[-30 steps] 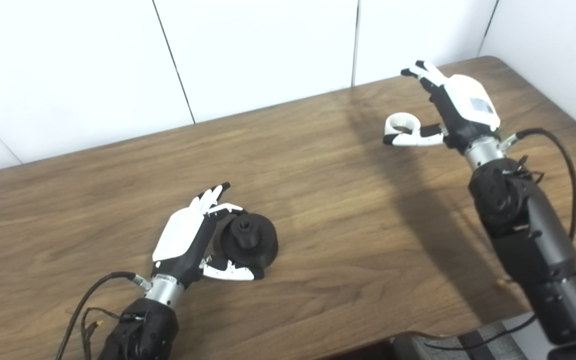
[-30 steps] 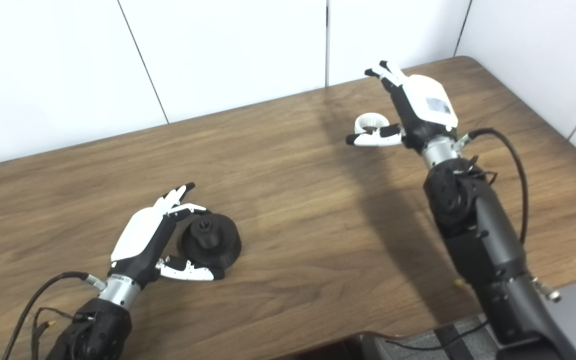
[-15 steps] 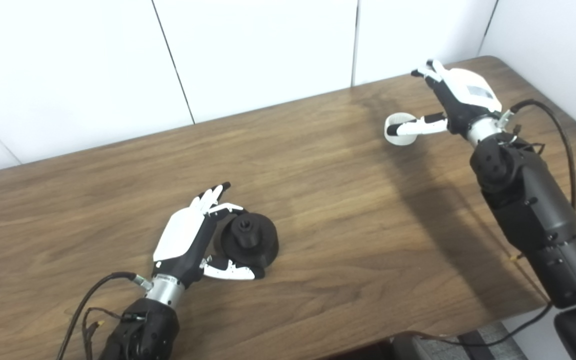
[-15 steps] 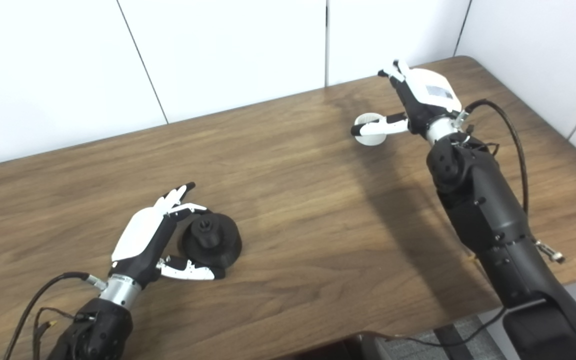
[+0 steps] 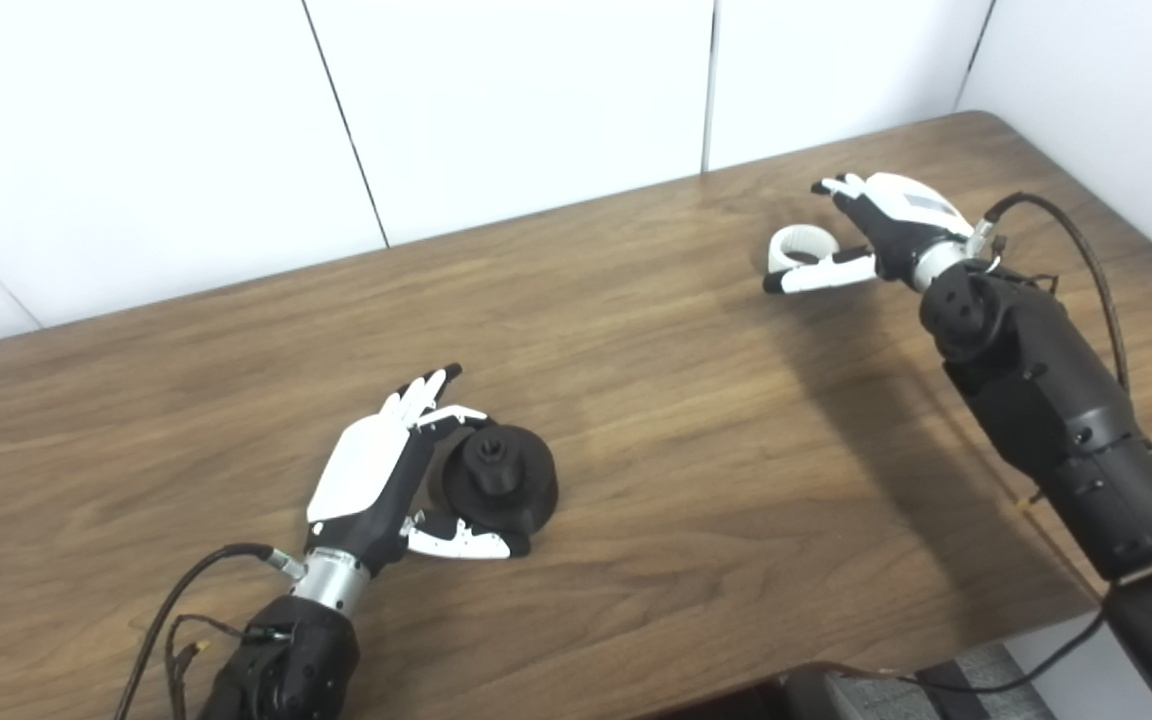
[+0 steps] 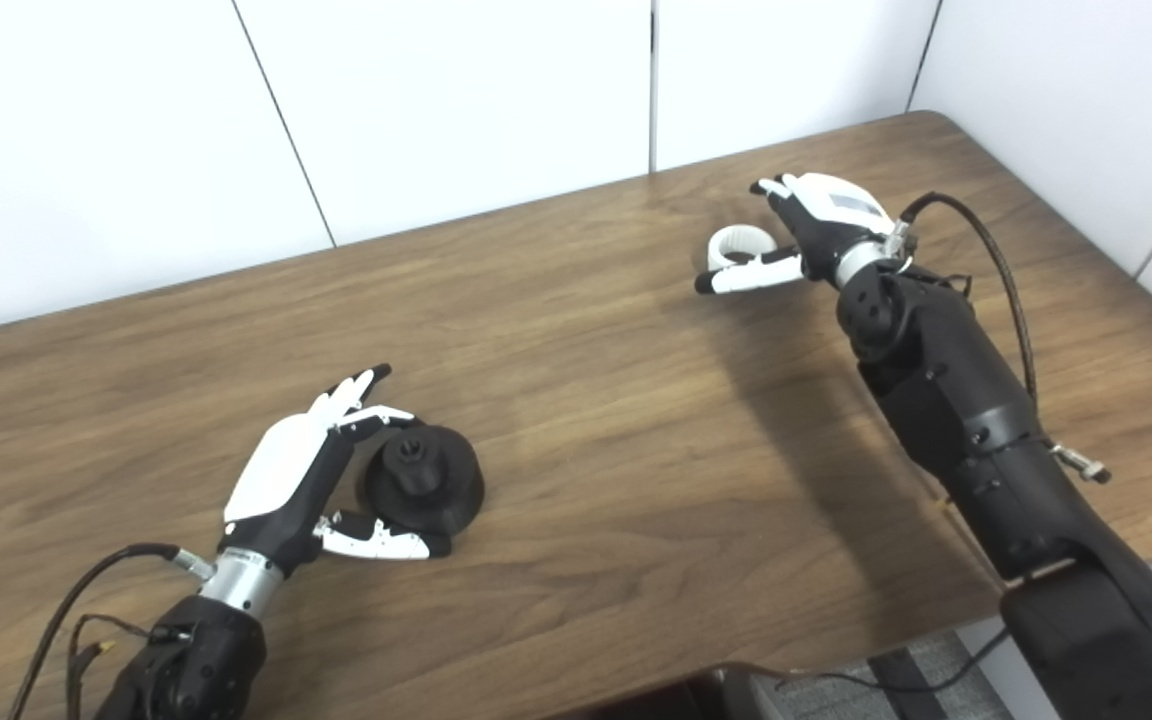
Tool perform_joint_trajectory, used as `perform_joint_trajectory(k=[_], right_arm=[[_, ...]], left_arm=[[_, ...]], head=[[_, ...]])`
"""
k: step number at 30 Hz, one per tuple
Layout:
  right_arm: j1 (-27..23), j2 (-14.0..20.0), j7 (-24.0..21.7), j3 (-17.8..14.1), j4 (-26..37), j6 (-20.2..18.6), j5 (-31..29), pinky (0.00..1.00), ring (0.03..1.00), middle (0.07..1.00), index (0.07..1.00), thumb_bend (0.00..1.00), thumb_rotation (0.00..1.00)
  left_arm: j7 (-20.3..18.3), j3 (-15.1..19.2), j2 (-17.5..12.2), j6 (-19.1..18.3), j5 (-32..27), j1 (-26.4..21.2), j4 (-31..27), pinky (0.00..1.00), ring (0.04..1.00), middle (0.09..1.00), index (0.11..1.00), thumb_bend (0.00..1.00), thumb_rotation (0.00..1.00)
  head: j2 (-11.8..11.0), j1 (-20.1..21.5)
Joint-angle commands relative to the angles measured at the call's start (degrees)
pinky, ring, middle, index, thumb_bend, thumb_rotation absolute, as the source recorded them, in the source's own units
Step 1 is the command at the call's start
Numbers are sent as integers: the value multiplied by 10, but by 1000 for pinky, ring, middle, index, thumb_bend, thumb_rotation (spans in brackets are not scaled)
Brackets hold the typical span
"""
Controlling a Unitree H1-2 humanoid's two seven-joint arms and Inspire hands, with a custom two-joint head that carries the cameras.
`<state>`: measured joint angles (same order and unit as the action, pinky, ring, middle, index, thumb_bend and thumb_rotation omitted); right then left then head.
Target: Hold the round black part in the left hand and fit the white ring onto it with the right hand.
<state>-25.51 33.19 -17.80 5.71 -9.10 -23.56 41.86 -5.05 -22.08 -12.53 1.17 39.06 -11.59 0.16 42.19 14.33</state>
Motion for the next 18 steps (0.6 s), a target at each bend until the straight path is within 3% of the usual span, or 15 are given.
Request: perform_joint_trajectory(k=[1, 13, 18], right_arm=[[-28, 21, 3, 0, 10, 2, -1, 871, 1000, 1000, 949, 1000, 661], [-28, 28, 6, 27, 1, -5, 1, 890, 1000, 1000, 928, 999, 517], [-28, 29, 16, 35, -2, -12, 15, 878, 992, 1000, 892, 938, 478]], left_arm=[[0, 3, -4, 8, 4, -12, -5, 1000, 1000, 1000, 616, 949, 348], [-3, 6, -8, 11, -1, -10, -9, 1000, 1000, 1000, 613, 940, 340], [-10, 9, -10, 5, -3, -7, -17, 1000, 1000, 1000, 617, 940, 349]], head=[[1, -1], [3, -6], [4, -8]])
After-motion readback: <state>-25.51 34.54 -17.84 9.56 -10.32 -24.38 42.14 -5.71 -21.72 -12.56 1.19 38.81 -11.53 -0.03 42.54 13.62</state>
